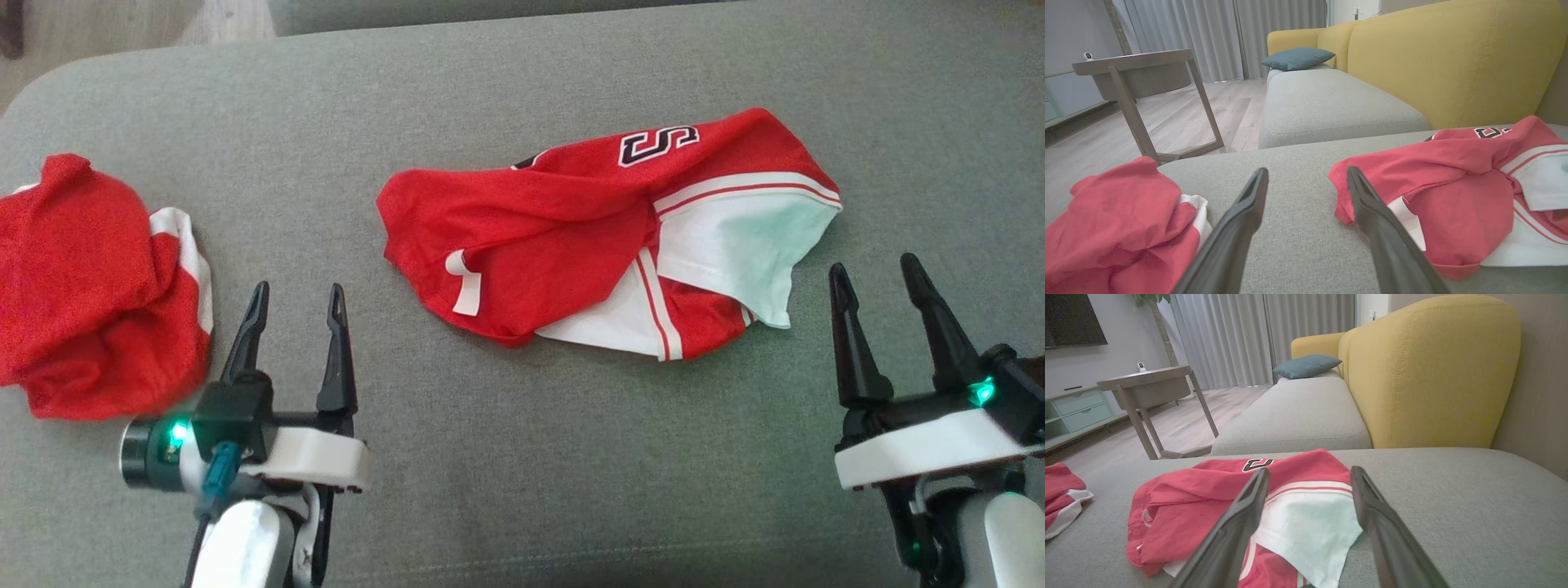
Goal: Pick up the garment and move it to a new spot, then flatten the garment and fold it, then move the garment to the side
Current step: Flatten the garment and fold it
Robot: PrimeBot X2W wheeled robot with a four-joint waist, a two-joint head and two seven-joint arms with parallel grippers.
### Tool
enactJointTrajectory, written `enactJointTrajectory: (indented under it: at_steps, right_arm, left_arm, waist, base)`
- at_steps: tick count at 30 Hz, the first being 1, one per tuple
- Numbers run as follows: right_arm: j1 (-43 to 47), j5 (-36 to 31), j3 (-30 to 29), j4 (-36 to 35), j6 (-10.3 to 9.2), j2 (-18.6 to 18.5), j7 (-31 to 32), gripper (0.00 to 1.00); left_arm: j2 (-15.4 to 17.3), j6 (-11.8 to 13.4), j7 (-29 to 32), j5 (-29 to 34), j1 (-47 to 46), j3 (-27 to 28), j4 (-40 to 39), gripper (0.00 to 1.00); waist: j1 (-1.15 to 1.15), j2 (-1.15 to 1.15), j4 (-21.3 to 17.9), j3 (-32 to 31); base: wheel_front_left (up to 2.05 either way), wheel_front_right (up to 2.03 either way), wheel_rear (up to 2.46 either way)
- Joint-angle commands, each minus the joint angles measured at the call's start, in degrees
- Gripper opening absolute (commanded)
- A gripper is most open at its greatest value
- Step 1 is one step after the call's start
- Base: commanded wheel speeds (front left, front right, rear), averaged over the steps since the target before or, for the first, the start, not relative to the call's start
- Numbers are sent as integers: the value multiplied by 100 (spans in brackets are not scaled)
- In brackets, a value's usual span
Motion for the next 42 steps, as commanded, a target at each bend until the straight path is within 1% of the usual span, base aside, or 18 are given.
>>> enactJointTrajectory:
  at_steps: [1, 10, 13, 15, 17, 21, 24, 28, 31, 34, 35, 36, 37, 38, 42]
  right_arm:
    - [-52, -48, 96, -223, 43, -20, 6, 100]
    - [-32, -43, 86, -272, 43, 0, 39, 100]
    - [-46, -37, 82, -278, 43, -1, 44, 100]
    - [-65, -29, 82, -282, 43, -5, 46, 100]
    - [-92, -22, 92, -286, 43, -11, 52, 100]
    - [-176, 2, 138, -268, 43, -32, 51, 100]
    - [-243, 27, 167, -230, 43, -37, 51, 100]
    - [-309, 53, 183, -173, 43, -27, 47, 100]
    - [-344, 63, 175, -135, 43, -19, 32, 100]
    - [-361, 72, 142, -97, 43, -17, 10, 100]
    - [-369, 73, 143, -88, 43, -16, 4, 100]
    - [-377, 74, 145, -80, 43, -16, -1, 100]
    - [-382, 74, 143, -72, 43, -16, -4, 100]
    - [-387, 73, 141, -64, 43, -15, -5, 100]
    - [-399, 72, 123, -27, 43, -21, 6, 100]
  left_arm:
    - [88, 47, -57, 23, -124, 208, -215, 100]
    - [87, 50, -58, 31, -98, 176, -237, 100]
    - [107, -5, -58, 43, -162, 131, -217, 100]
    - [121, -133, -23, 24, -276, 43, -138, 100]
    - [95, -307, 142, -58, -464, -55, -11, 100]
    - [-28, -713, 761, -354, -955, -225, 462, 100]
    - [-138, -942, 1207, -693, -1336, -199, 965, 100]
    - [-218, -1125, 1703, -1067, -1805, -91, 1706, 100]
    - [-250, -1227, 1860, -1239, -2090, -36, 2103, 100]
    - [-274, -1274, 1943, -1345, -2266, -9, 2423, 100]
    - [-278, -1299, 1963, -1376, -2309, -6, 2524, 82]
    - [-283, -1330, 1970, -1405, -2350, -7, 2608, 58]
    - [-286, -1354, 1954, -1416, -2388, -13, 2680, 32]
    - [-288, -1368, 1966, -1423, -2412, -28, 2765, 0]
    - [-297, -1394, 1938, -1420, -2466, -75, 2924, 0]
  waist:
    - [0, 0, 3, -6]
    - [0, 0, 16, 23]
    - [0, 0, 14, 68]
    - [0, 0, 10, 115]
    - [0, 0, -3, 181]
    - [0, 0, -69, 319]
    - [0, 0, -153, 433]
    - [0, 0, -265, 579]
    - [0, 0, -331, 650]
    - [0, 0, -356, 688]
    - [0, 0, -363, 697]
    - [0, 0, -367, 704]
    - [0, 0, -368, 708]
    - [0, 0, -369, 708]
    - [0, 0, -361, 688]
  base:
    - [0, 0, 0]
    - [0, 0, 0]
    - [0, 0, 0]
    - [0, 0, 0]
    - [0, 0, 0]
    - [0, 0, 0]
    - [0, 0, 0]
    - [0, 0, 0]
    - [0, 0, 0]
    - [0, 0, 0]
    - [0, 0, 0]
    - [0, 0, 0]
    - [0, 0, 0]
    - [0, 0, 0]
    - [0, 0, 0]
